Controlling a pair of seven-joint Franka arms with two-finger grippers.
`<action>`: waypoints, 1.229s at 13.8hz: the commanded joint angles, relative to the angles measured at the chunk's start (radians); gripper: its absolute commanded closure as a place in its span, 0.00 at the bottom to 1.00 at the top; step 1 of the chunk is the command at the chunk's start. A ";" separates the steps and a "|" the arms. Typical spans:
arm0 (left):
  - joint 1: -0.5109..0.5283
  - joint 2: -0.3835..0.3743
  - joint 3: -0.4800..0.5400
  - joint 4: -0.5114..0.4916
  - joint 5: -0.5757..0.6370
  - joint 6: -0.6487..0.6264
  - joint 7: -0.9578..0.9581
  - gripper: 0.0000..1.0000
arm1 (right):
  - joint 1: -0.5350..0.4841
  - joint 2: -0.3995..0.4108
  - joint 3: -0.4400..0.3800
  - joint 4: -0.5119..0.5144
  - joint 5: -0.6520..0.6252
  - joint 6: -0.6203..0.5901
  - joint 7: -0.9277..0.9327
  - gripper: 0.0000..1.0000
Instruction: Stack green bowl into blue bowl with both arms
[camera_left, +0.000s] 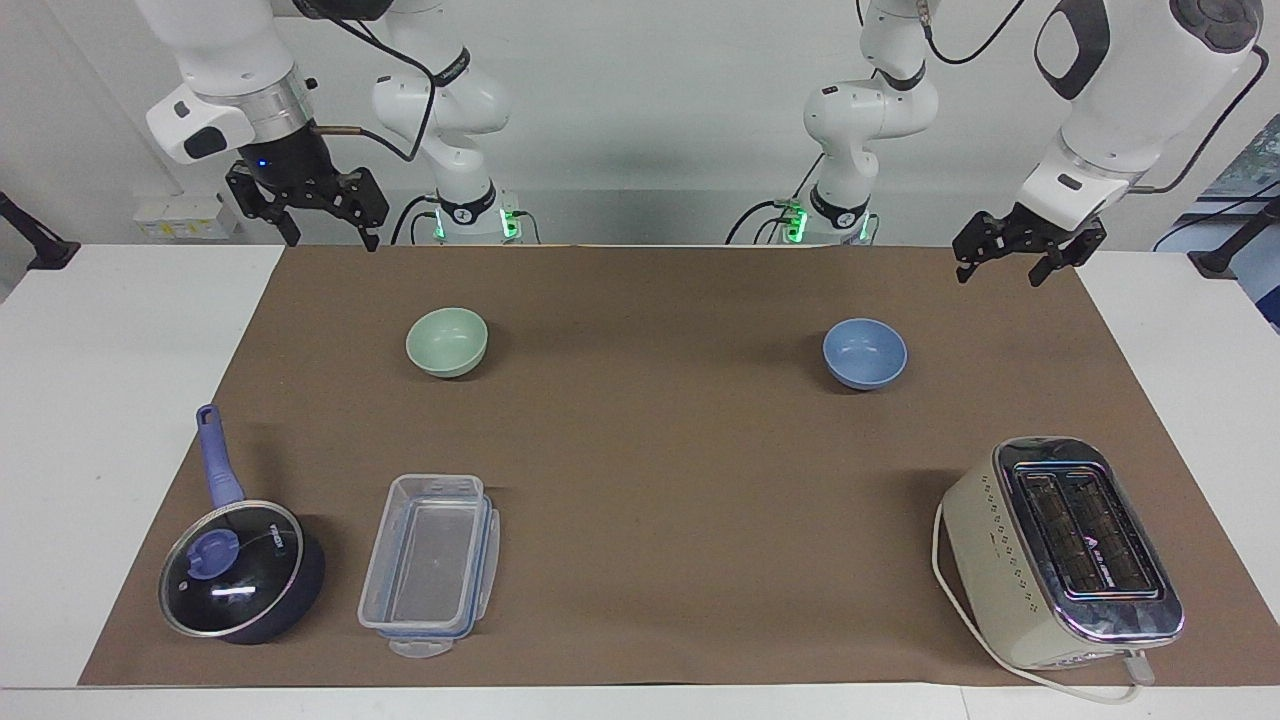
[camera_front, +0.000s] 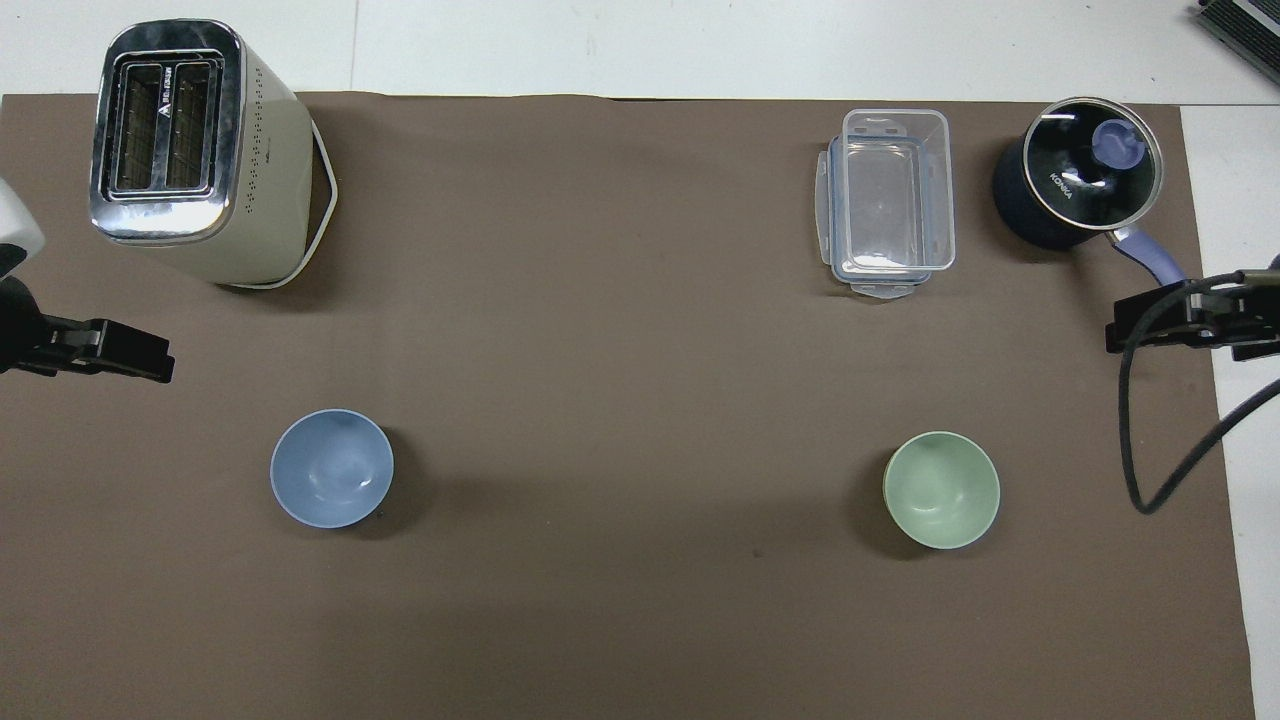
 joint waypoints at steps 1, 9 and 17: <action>0.004 -0.030 -0.002 -0.032 0.010 -0.002 0.008 0.00 | -0.011 -0.021 0.002 -0.025 0.019 0.004 0.020 0.00; 0.007 -0.041 0.003 -0.088 0.009 0.047 0.013 0.00 | -0.013 -0.018 -0.002 -0.023 0.019 0.012 0.019 0.00; 0.079 -0.058 0.009 -0.225 0.009 0.183 0.101 0.00 | -0.013 -0.018 -0.002 -0.025 0.019 0.009 0.016 0.00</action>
